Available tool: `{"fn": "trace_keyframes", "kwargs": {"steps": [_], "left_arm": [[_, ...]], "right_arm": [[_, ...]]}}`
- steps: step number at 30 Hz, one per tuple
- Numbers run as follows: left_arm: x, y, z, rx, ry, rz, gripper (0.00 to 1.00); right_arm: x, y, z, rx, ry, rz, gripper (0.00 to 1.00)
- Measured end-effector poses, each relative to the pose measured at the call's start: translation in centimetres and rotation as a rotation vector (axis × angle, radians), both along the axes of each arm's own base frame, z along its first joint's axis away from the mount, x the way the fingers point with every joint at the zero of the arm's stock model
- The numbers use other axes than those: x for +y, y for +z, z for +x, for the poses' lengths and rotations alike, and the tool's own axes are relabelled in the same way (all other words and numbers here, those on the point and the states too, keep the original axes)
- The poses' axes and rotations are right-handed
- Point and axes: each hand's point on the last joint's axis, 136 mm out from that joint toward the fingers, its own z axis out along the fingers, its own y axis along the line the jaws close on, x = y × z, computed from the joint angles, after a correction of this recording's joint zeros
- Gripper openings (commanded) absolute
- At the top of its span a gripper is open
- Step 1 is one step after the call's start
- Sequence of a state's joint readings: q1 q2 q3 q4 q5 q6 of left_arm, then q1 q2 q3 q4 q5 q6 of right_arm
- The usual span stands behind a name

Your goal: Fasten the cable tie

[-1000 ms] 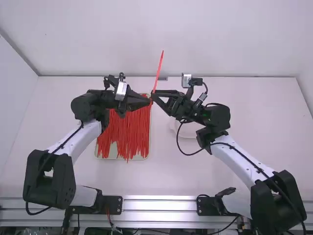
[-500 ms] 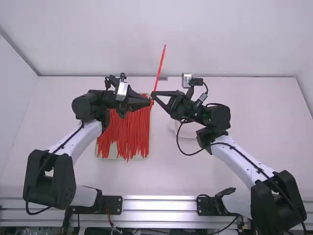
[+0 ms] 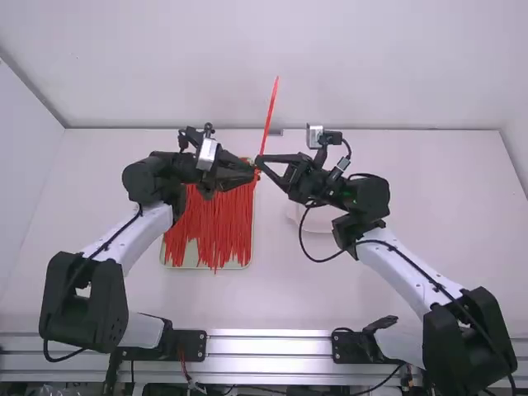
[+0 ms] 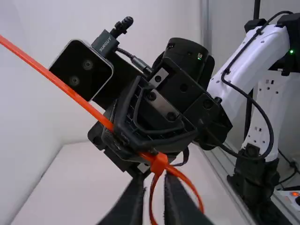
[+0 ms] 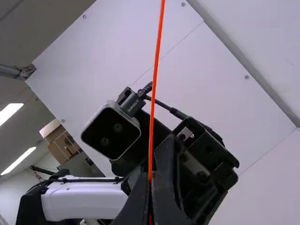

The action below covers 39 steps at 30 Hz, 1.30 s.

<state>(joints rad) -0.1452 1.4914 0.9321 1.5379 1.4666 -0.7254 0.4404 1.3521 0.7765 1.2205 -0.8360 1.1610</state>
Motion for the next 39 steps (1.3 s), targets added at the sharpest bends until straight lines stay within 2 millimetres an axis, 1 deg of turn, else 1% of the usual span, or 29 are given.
{"fn": "trace_keyframes", "kwargs": {"steps": [2, 5, 6, 8, 11, 12, 13, 14, 15, 19, 22, 25, 27, 29, 31, 32, 33, 36, 39], "left_arm": [[0.0, 0.0, 0.0, 0.007, 0.001, -0.002, 0.23], [0.0, 0.1, 0.1, 0.020, 0.002, -0.002, 0.33], [0.0, 0.1, 0.1, 0.029, 0.003, -0.003, 0.40], [0.1, 0.2, 0.3, 0.043, 0.009, -0.007, 0.47], [0.5, 0.2, 1.0, 0.119, 0.034, -0.017, 0.73], [0.6, 0.2, 1.2, 0.133, 0.040, -0.018, 0.73], [0.9, 0.1, 1.7, 0.166, 0.054, -0.021, 0.83], [1.2, 0.0, 2.3, 0.205, 0.070, -0.024, 0.96], [1.4, -0.1, 2.6, 0.233, 0.082, -0.026, 0.99], [2.4, -0.7, 4.2, 0.338, 0.130, -0.033, 0.99], [2.9, -1.0, 4.9, 0.393, 0.151, -0.033, 0.99], [3.6, -1.9, 5.9, 0.492, 0.176, -0.028, 0.99], [4.1, -2.3, 6.7, 0.580, 0.195, -0.023, 1.00], [4.5, -2.4, 7.3, 0.630, 0.207, -0.021, 0.99], [4.9, -2.6, 7.9, 0.683, 0.222, -0.015, 0.99], [4.9, -2.6, 7.9, 0.683, 0.222, -0.015, 0.99], [5.2, -3.0, 8.2, 0.706, 0.232, -0.012, 0.99], [5.3, -3.7, 8.4, 0.744, 0.240, -0.005, 0.99], [5.4, -4.7, 8.6, 0.804, 0.249, 0.006, 0.99]], "right_arm": [[-0.2, -0.1, 0.1, -0.004, 0.000, -0.005, 0.00], [-0.5, -0.2, 0.3, -0.006, -0.001, -0.014, 0.00], [-0.8, -0.4, 0.4, -0.003, -0.002, -0.022, 0.00], [-1.0, -0.7, 0.8, 0.007, -0.009, -0.033, 0.00], [-1.6, -1.2, 1.4, 0.011, -0.024, -0.053, 0.00], [-1.7, -1.3, 1.5, 0.015, -0.026, -0.057, 0.00], [-1.9, -1.5, 1.8, 0.022, -0.031, -0.063, 0.00], [-2.1, -1.7, 2.0, 0.028, -0.038, -0.069, 0.00], [-2.2, -1.8, 2.1, 0.029, -0.042, -0.072, 0.00], [-3.1, -2.0, 2.7, 0.026, -0.059, -0.084, 0.00], [-3.5, -2.1, 2.9, 0.021, -0.068, -0.090, 0.00], [-4.0, -2.4, 3.3, 0.026, -0.078, -0.102, 0.00], [-4.4, -3.1, 3.9, 0.052, -0.093, -0.119, 0.00], [-4.6, -3.5, 4.2, 0.065, -0.103, -0.130, 0.00], [-4.9, -4.4, 4.8, 0.097, -0.119, -0.152, 0.00], [-4.9, -4.4, 4.8, 0.097, -0.119, -0.152, 0.00], [-5.2, -5.1, 5.3, 0.113, -0.132, -0.170, 0.00], [-5.5, -5.8, 5.7, 0.129, -0.146, -0.192, 0.00], [-5.8, -6.6, 6.1, 0.135, -0.163, -0.216, 0.00]]}}
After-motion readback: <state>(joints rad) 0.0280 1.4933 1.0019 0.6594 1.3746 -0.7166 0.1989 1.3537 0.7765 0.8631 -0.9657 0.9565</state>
